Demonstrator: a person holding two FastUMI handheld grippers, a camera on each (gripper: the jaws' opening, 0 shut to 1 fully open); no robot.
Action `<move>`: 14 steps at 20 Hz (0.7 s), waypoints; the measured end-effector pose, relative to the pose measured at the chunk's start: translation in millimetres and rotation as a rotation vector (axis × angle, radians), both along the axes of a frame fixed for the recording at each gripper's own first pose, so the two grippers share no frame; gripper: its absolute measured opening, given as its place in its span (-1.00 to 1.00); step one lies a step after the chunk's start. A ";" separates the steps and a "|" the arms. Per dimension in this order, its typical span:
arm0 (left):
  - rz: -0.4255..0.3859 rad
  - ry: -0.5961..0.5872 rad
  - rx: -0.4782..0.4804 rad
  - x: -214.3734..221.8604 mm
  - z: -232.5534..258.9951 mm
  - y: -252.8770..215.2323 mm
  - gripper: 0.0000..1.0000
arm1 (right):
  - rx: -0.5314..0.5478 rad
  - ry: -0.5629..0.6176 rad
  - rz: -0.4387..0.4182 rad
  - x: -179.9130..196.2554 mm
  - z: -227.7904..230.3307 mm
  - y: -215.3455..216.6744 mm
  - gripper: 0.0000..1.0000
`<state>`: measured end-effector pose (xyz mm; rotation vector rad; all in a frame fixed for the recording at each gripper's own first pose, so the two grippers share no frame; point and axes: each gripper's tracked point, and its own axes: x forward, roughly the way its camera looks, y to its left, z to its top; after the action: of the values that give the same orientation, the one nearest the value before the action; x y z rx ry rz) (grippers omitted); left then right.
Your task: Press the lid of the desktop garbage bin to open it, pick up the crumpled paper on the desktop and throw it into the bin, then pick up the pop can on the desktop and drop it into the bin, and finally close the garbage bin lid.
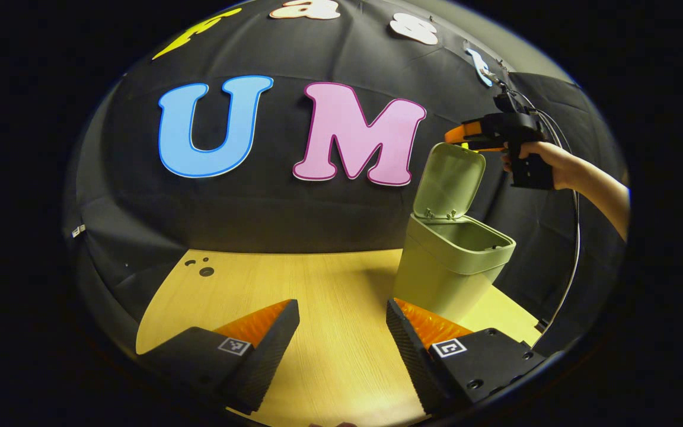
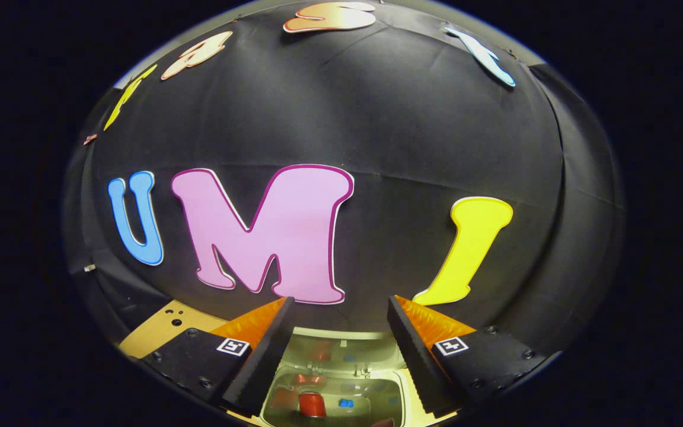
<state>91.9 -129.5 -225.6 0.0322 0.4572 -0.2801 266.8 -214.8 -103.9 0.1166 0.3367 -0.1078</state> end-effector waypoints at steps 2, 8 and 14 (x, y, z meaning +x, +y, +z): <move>-0.013 -0.001 0.002 -1.6 -0.8 -2.7 0.90 | -0.016 -0.006 0.000 -14.6 -0.9 2.9 0.94; -0.062 -0.022 0.023 -2.9 4.3 -12.8 0.89 | 0.005 -0.013 -0.018 -59.4 -16.0 14.1 0.94; -0.075 -0.022 0.026 -5.7 3.4 -16.3 0.90 | 0.007 0.017 -0.014 -99.7 -44.1 28.3 0.94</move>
<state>86.1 -145.7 -222.3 0.0775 0.4379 -0.3468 167.1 -186.4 -148.1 0.1250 0.3537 -0.1215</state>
